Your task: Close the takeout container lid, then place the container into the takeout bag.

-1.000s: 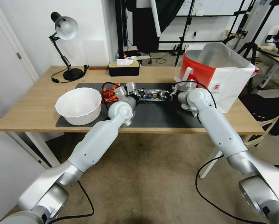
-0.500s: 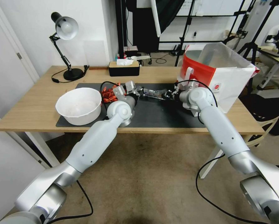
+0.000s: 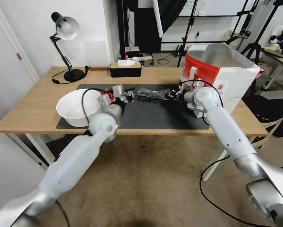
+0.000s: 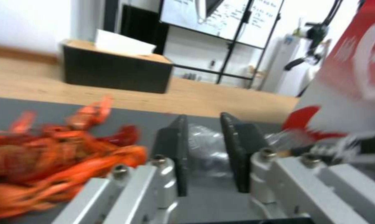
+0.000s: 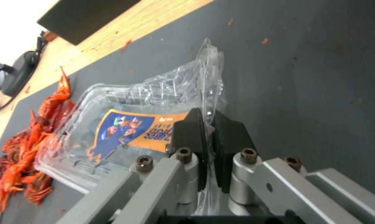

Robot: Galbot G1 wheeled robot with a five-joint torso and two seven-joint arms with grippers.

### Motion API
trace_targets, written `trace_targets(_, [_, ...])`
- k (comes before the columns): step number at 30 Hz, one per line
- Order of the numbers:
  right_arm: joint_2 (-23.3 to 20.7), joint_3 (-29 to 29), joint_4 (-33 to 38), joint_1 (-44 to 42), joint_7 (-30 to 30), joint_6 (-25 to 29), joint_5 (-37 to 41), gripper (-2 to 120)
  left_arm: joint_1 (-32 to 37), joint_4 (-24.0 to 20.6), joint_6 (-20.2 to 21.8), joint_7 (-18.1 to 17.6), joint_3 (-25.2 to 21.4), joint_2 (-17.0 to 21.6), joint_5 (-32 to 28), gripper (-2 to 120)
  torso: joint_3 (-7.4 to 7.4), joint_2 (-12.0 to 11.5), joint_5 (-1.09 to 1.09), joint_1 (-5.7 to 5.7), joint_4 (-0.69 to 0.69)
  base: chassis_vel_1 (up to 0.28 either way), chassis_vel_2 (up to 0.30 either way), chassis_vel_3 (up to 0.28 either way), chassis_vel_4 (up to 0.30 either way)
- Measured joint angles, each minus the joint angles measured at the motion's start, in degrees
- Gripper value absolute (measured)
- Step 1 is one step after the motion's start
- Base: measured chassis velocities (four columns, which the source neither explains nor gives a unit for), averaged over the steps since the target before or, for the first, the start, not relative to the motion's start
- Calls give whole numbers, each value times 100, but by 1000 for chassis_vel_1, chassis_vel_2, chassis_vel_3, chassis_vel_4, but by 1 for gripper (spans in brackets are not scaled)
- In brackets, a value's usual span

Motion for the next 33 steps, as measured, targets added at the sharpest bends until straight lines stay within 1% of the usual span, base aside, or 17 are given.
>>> trace_targets(1, [0, 0, 0, 0, 0, 0, 0, 2, 0, 0, 0, 0, 0, 0, 0, 25, 0, 0, 0, 0, 0, 0, 0, 0, 0])
trace_targets(3, [36, -25, 39, 38, 18, 2, 54, 2, 466, -212, -143, 41, -157, 160, 601, 36, 0, 0, 0, 1, 0, 0, 0, 0, 0])
trace_targets(5, [73, -37, 69, 63, 33, 3, 100, 2, 758, -348, -233, 39, -257, 246, 983, 44, 0, 0, 0, 0, -2, 0, 0, 0, 0])
trace_targets(6, [73, -37, 69, 63, 33, 3, 100, 2, 758, -348, -233, 39, -257, 246, 983, 44, 0, 0, 0, 0, -2, 0, 0, 0, 0])
trace_targets(7, [103, -47, 94, 80, 42, 4, 130, 2, 1022, -442, -320, 37, -365, 306, 1303, 50, 0, 0, 1, 0, -1, 0, 0, 0, 0])
trace_targets(9, [135, -59, 136, 93, 43, 6, 165, 2, 1337, -547, -463, 23, -497, 355, 1648, 57, 0, 0, 1, 0, 1, 0, 0, 0, 0])
trace_targets(10, [135, -59, 136, 93, 43, 6, 165, 2, 1337, -547, -463, 23, -497, 355, 1648, 57, 0, 0, 1, 0, 1, 0, 0, 0, 0])
trace_targets(11, [144, -68, 191, 95, 43, 7, 201, 2, 1673, -677, -596, 1, -644, 384, 1870, 65, -1, 0, 1, 0, 1, 0, 0, 0, 0])
trace_targets(12, [144, -68, 191, 95, 43, 7, 201, 2, 1673, -677, -596, 1, -644, 384, 1870, 65, -1, 0, 1, 0, 1, 0, 0, 0, 0])
trace_targets(13, [139, -69, 268, 94, 43, 9, 250, 2, 2209, -851, -775, -62, -829, 400, 2065, 77, -1, 0, 2, 0, 0, 0, 0, 0, 0])
trace_targets(14, [133, -68, 289, 93, 44, 9, 261, 2, 2294, -869, -818, -77, -849, 397, 2112, 78, -1, 1, 2, 0, 1, 0, 0, 0, 0])
trace_targets(15, [104, -46, 365, 63, 50, 11, 295, 2, 2547, -921, -947, -128, -913, 371, 2261, 87, -1, 0, 0, 0, 2, 0, 0, 0, 0])
trace_targets(16, [104, -46, 365, 63, 50, 11, 295, 2, 2547, -921, -947, -128, -913, 371, 2261, 87, -1, 0, 0, 0, 2, 0, 0, 0, 0])
trace_targets(19, [32, 24, 484, -16, 51, 27, 347, 2, 2923, -1068, -1104, -192, -1007, 303, 2413, 98, -1, 1, 3, 0, -3, 0, 0, 0, 0])
trace_targets(20, [14, 50, 521, -32, 29, 47, 363, 2, 3068, -1129, -1165, -225, -1038, 272, 2510, 100, -1, 1, 2, 0, -3, 0, 0, 0, 0])
trace_targets(28, [-26, 172, 738, -97, -98, 200, 494, 2, 3484, -1219, -1359, -352, -1155, 166, 2747, 100, -1, 1, 2, 1, 0, 0, 0, 0, 0])
trace_targets(33, [-43, 207, 848, -113, -93, 240, 575, 2, 3579, -1219, -1409, -368, -1179, 129, 2799, 100, -1, 1, 2, 1, 0, 0, 0, 0, 0])
